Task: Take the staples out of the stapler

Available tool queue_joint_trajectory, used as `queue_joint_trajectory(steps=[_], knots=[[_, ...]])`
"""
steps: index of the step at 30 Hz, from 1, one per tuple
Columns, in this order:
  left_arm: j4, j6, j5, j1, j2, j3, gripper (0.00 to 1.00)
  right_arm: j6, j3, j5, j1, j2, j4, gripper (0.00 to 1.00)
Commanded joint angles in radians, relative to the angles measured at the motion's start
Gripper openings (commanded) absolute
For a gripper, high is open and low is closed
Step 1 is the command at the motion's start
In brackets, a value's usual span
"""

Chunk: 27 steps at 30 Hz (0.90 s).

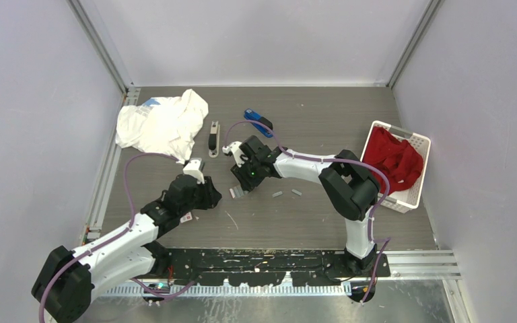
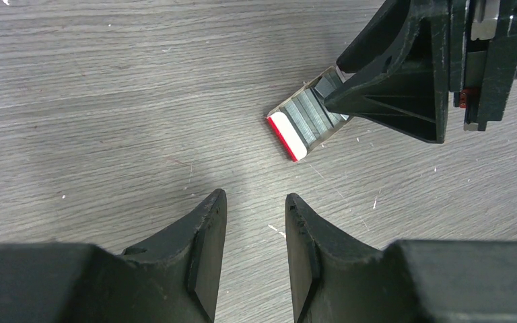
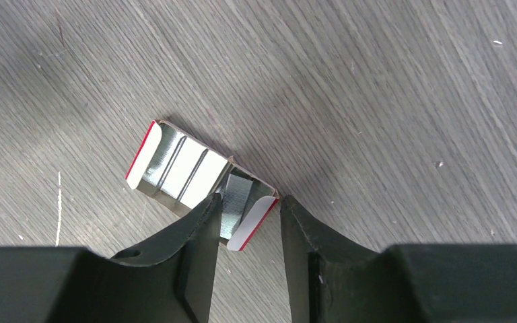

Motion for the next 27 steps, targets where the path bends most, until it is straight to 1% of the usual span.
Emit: queue_joint_trajectory(steps=[1, 4, 5, 8, 11, 17, 20, 23, 27], knots=[[0.028, -0.009, 0.002, 0.003, -0.019, 0.014, 0.38, 0.007, 0.022, -0.011, -0.005, -0.043, 0.027, 0.43], [0.029, -0.009, 0.005, 0.003, -0.012, 0.018, 0.38, 0.009, 0.026, -0.006, -0.005, -0.034, 0.027, 0.41], [0.031, -0.009, 0.004, 0.003, -0.011, 0.018, 0.38, 0.01, 0.028, -0.004, -0.005, -0.032, 0.029, 0.38], [0.031, -0.008, 0.004, 0.004, -0.011, 0.018, 0.38, 0.011, 0.026, 0.001, -0.005, -0.033, 0.029, 0.33], [0.027, -0.006, 0.002, 0.004, -0.015, 0.018, 0.38, 0.009, 0.026, 0.003, -0.005, -0.039, 0.026, 0.32], [0.022, -0.002, 0.001, 0.003, -0.02, 0.022, 0.38, 0.006, 0.026, 0.007, -0.006, -0.051, 0.024, 0.32], [0.022, -0.004, 0.001, 0.004, -0.019, 0.02, 0.38, 0.003, 0.026, 0.009, -0.009, -0.054, 0.024, 0.34], [0.024, -0.006, 0.002, 0.003, -0.022, 0.02, 0.38, 0.001, 0.027, 0.01, -0.011, -0.054, 0.024, 0.39], [0.026, -0.009, 0.007, 0.004, -0.02, 0.019, 0.38, -0.002, 0.027, 0.021, -0.01, -0.045, 0.027, 0.39]])
